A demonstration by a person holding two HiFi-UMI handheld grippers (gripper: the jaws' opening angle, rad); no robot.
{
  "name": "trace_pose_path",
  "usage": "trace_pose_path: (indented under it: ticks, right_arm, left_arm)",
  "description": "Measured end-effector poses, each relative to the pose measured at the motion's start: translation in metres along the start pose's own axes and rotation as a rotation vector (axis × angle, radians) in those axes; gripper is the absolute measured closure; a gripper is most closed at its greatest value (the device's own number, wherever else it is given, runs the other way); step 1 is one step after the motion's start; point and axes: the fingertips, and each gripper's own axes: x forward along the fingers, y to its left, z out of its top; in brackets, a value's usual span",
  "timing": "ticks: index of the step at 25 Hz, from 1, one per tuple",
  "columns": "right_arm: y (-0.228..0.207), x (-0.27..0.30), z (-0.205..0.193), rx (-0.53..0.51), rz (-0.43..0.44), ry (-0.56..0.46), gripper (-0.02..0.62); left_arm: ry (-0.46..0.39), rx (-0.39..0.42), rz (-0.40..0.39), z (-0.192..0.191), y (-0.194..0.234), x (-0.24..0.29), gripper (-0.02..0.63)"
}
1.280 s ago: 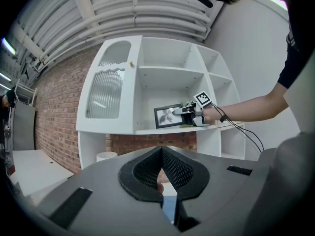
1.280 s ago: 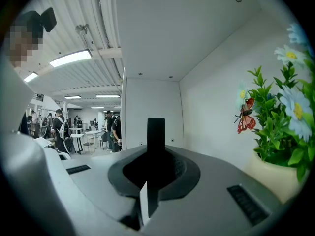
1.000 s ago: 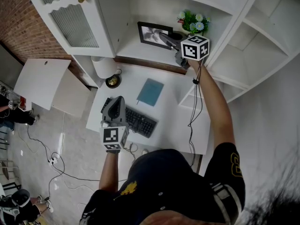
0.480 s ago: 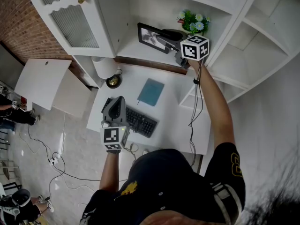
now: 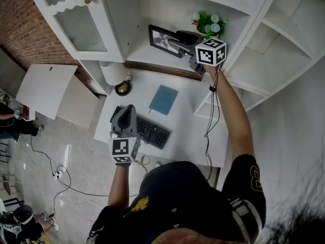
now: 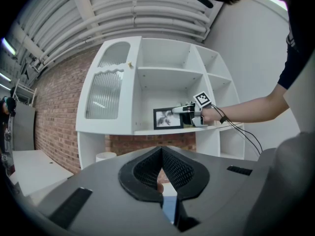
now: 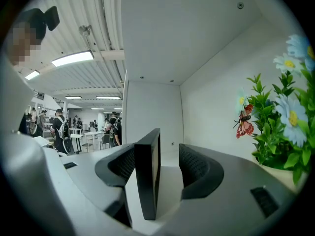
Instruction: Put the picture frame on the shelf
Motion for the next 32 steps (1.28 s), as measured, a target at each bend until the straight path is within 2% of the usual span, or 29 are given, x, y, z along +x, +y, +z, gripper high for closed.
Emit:
trace_pose_path:
  ticks: [8, 13, 32]
  right_arm:
    - [0.0027, -0.0008, 0.0003, -0.003, 0.001, -0.001, 0.359]
    - [-0.0003, -0.003, 0.0028, -0.007, -0.015, -0.018, 0.356]
    - [-0.0013, -0.0014, -0.0042, -0.017, -0.05, 0.022, 0.348]
  left_arm:
    - [0.026, -0.012, -0.004, -0.0036, -0.0027, -0.0019, 0.589]
    - [0.013, 0.002, -0.02, -0.0039, -0.0071, -0.0004, 0.589]
    - [0.0, 0.007, -0.01, -0.0004, -0.0051, -0.0083, 0.589]
